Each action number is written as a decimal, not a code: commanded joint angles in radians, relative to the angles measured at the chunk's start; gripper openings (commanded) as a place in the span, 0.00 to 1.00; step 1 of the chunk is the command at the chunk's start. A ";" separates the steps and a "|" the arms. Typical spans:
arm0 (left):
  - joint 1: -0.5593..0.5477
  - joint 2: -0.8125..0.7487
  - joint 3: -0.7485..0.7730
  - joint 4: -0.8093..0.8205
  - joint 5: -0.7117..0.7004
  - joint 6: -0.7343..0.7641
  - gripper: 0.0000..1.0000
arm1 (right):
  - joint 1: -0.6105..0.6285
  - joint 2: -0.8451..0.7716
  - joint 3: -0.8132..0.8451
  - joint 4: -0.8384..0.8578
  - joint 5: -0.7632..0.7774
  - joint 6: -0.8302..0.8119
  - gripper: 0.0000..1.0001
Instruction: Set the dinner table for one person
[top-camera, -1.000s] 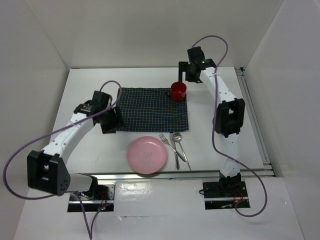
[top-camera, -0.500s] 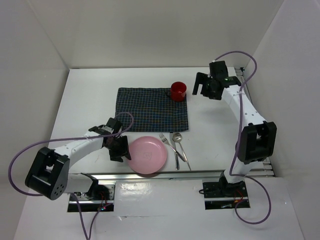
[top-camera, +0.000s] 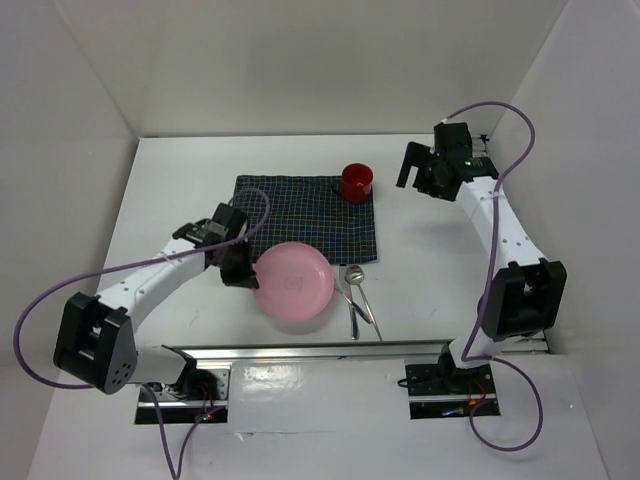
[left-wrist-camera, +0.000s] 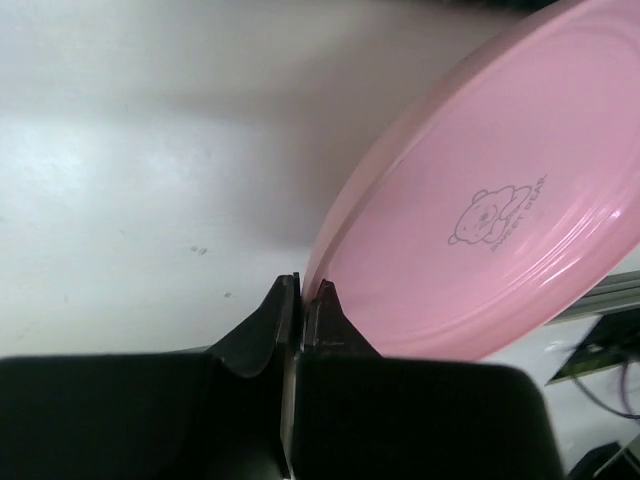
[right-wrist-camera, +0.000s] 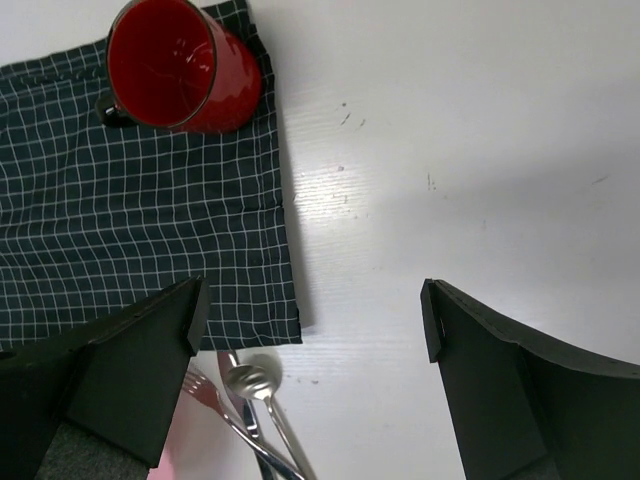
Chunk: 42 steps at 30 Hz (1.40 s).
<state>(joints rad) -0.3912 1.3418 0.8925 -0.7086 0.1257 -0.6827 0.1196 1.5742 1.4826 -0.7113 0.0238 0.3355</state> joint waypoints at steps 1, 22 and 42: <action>0.029 -0.064 0.173 -0.147 -0.082 0.041 0.00 | -0.015 -0.051 0.002 -0.013 0.007 -0.003 1.00; 0.112 0.655 0.749 0.043 0.028 -0.028 0.00 | -0.015 -0.114 -0.108 -0.066 -0.045 -0.012 0.99; 0.140 0.738 0.701 0.081 0.028 -0.002 0.45 | 0.407 -0.080 -0.395 -0.039 -0.056 0.099 0.63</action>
<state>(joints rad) -0.2512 2.0716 1.5925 -0.6327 0.1326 -0.6994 0.5144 1.4834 1.1145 -0.7612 -0.0772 0.3897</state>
